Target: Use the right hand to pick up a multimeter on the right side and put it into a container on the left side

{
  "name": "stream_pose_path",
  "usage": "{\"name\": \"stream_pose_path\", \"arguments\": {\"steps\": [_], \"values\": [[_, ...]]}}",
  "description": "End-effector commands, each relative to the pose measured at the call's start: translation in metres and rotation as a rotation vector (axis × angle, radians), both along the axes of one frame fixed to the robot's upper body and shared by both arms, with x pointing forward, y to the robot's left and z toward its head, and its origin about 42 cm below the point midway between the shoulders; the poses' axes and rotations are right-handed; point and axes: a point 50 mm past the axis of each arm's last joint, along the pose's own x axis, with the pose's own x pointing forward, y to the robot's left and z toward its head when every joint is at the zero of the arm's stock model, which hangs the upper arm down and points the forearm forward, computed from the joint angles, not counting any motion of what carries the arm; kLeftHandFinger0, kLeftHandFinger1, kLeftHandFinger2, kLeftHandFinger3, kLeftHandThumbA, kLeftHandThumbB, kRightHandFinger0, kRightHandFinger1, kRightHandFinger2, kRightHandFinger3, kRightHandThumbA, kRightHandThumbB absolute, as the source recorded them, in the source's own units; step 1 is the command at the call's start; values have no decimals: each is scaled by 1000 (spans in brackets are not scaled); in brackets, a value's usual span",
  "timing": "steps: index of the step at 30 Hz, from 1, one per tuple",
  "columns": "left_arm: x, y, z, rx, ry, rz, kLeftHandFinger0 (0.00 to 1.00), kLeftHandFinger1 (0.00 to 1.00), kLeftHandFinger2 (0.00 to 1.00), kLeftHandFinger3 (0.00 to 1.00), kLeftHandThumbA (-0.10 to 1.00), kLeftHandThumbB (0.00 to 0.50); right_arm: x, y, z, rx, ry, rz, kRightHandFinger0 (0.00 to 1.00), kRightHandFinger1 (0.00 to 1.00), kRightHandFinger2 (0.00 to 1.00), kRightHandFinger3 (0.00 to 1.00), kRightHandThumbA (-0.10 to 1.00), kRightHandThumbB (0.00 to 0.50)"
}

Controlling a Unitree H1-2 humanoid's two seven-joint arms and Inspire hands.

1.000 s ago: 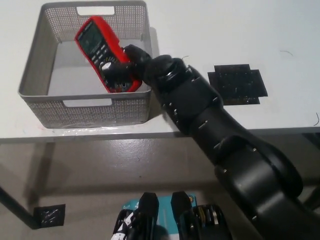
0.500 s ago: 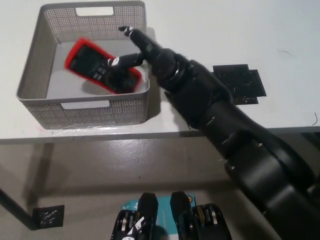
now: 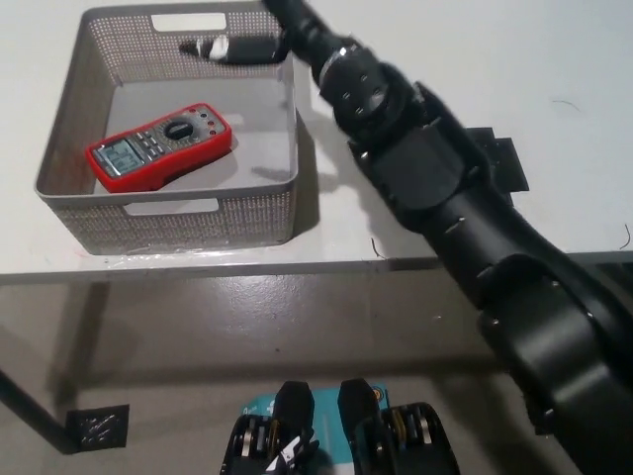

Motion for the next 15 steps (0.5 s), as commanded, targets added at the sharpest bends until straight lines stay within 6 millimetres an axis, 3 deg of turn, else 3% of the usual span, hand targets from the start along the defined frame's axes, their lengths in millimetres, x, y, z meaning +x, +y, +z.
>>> {"name": "stream_pose_path", "arguments": {"steps": [1, 5, 7, 8, 11, 15], "values": [[0, 8, 6, -18, -47, 5, 1000, 1000, 1000, 1000, 1000, 441, -22, -64, 84, 238, -187, 63, 1000, 1000, 1000, 1000, 1000, 486], [-1, 10, 6, -10, -50, 8, 1000, 1000, 1000, 1000, 1000, 397, -55, -112, 82, 308, -236, 65, 1000, 1000, 1000, 1000, 1000, 487], [-3, 12, 6, -11, -45, 10, 1000, 1000, 1000, 1000, 1000, 394, -76, -131, 73, 381, -236, 101, 1000, 1000, 1000, 1000, 1000, 408], [-3, 13, 6, -11, -43, 10, 1000, 1000, 1000, 1000, 1000, 386, -95, -148, 64, 420, -260, 119, 1000, 1000, 1000, 1000, 1000, 401], [-4, 13, 5, 0, -46, 15, 1000, 1000, 1000, 1000, 1000, 377, -145, -171, 48, 490, -352, 157, 1000, 1000, 1000, 1000, 1000, 436], [-3, 13, 5, -8, -45, 40, 1000, 1000, 1000, 1000, 1000, 372, -212, -174, 31, 502, -492, 211, 1000, 1000, 1000, 1000, 1000, 478]]}}
